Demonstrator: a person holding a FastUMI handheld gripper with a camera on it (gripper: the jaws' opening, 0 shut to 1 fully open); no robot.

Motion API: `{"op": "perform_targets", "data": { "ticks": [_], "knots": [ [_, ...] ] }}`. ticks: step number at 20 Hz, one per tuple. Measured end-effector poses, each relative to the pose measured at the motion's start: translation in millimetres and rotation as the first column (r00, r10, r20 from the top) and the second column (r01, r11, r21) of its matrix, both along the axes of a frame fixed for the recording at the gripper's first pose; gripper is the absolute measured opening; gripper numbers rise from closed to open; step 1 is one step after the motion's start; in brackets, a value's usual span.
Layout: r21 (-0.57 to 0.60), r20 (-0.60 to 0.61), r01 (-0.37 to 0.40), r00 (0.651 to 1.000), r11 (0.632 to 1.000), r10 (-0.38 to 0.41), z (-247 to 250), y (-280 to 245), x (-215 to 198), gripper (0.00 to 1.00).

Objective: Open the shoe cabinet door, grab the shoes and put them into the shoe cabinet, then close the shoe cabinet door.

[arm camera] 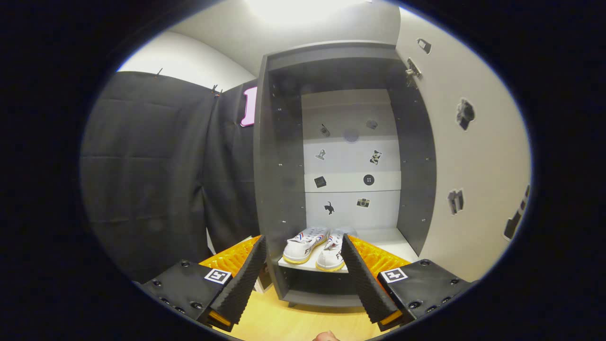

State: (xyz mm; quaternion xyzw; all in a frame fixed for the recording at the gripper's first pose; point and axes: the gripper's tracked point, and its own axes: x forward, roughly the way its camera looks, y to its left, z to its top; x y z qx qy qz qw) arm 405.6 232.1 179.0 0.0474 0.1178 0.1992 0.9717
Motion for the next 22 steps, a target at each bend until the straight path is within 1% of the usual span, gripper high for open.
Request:
{"op": "perform_targets", "data": {
  "ticks": [4,7,10,15,18,20,22],
  "knots": [
    [0.01,0.007,-0.002,1.0,1.0,0.002,21.3,-29.2,-62.8,0.98],
    [0.029,0.013,0.024,1.0,0.999,-0.025,35.8,-58.7,-106.5,0.98],
    [0.049,0.017,0.031,0.999,0.998,-0.032,49.4,-88.1,-141.2,0.98],
    [0.032,0.058,0.067,0.996,0.997,-0.069,73.4,-148.9,-173.2,0.98],
    [0.049,0.081,0.059,0.995,0.997,-0.063,88.8,-179.0,-185.8,0.98],
    [0.061,0.073,0.051,0.996,0.997,-0.055,92.7,-202.0,-191.5,0.98],
    [0.072,0.081,0.054,0.995,0.996,-0.06,96.4,-226.2,-191.3,0.98]
  ]
}}
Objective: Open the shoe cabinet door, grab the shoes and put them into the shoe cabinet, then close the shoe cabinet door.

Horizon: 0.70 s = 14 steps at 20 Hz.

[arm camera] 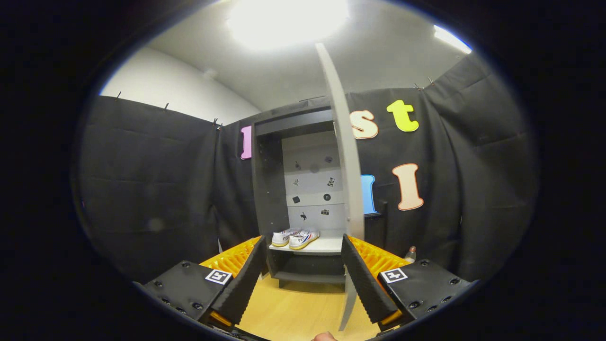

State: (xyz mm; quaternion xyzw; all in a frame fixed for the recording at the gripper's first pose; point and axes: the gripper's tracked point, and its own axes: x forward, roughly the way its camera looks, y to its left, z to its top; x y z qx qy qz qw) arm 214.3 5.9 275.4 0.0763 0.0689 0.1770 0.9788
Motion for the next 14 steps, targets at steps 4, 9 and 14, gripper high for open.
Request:
{"op": "perform_targets", "data": {
  "ticks": [4,9,14],
  "knots": [
    [0.001,-0.001,0.035,0.999,0.999,-0.035,-3.8,-49.6,9.3,0.98],
    [0.025,-0.04,0.026,0.999,0.999,-0.025,-36.9,-72.4,49.3,0.97],
    [0.044,-0.103,-0.067,0.992,0.997,0.072,-68.5,-70.8,72.7,0.97]
  ]
}}
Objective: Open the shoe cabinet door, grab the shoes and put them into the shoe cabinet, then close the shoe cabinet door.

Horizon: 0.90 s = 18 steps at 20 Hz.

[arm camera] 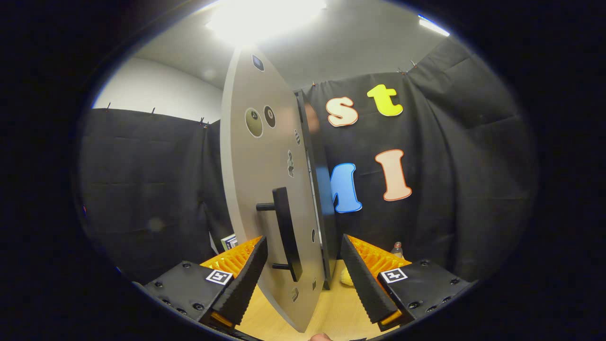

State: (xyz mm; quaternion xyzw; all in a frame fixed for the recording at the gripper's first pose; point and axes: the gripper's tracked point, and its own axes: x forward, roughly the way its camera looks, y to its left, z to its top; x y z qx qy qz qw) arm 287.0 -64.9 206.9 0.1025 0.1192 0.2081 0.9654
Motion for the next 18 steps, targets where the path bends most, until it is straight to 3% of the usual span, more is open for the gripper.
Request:
{"op": "perform_targets", "data": {
  "ticks": [5,11,18],
  "knots": [
    [0.041,-0.006,-0.164,0.986,0.986,0.164,-3.1,15.5,5.9,0.97],
    [0.029,0.02,-0.274,0.962,0.961,0.273,-2.1,56.9,8.8,0.97],
    [0.055,0.007,-0.3,0.954,0.952,0.3,-3.9,115.9,21.0,0.97]
  ]
}}
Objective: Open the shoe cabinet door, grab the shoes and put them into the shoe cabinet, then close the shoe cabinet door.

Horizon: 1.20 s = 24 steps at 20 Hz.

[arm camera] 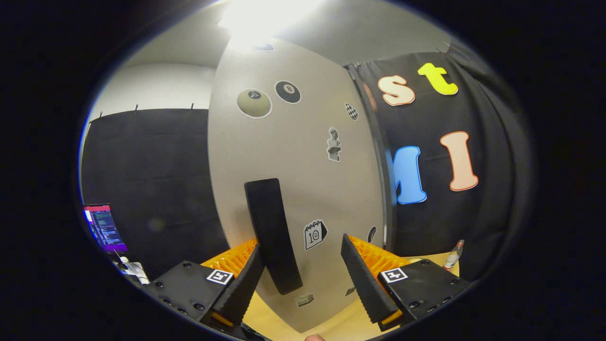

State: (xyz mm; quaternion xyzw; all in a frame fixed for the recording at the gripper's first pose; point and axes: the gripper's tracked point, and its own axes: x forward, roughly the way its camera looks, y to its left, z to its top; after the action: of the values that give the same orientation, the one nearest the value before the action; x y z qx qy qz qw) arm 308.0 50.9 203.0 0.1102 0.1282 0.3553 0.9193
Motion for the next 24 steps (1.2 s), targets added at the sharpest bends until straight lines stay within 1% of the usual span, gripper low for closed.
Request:
{"op": "perform_targets", "data": {
  "ticks": [8,14,16,19,22,24],
  "knots": [
    [-0.048,0.057,0.01,0.998,0.999,-0.007,-1.4,79.5,14.8,0.97],
    [-0.033,0.015,0.019,1.0,0.999,-0.018,-20.3,146.7,37.9,0.97],
    [-0.044,0.022,0.052,0.998,0.998,-0.051,-25.1,165.7,52.1,0.97],
    [-0.063,0.054,0.123,0.991,0.99,-0.12,-27.3,190.2,72.0,0.99],
    [-0.102,0.123,0.207,0.973,0.973,-0.194,-22.0,196.3,78.9,0.98],
    [-0.121,0.164,0.246,0.96,0.962,-0.225,-20.1,201.6,81.1,0.97]
  ]
}}
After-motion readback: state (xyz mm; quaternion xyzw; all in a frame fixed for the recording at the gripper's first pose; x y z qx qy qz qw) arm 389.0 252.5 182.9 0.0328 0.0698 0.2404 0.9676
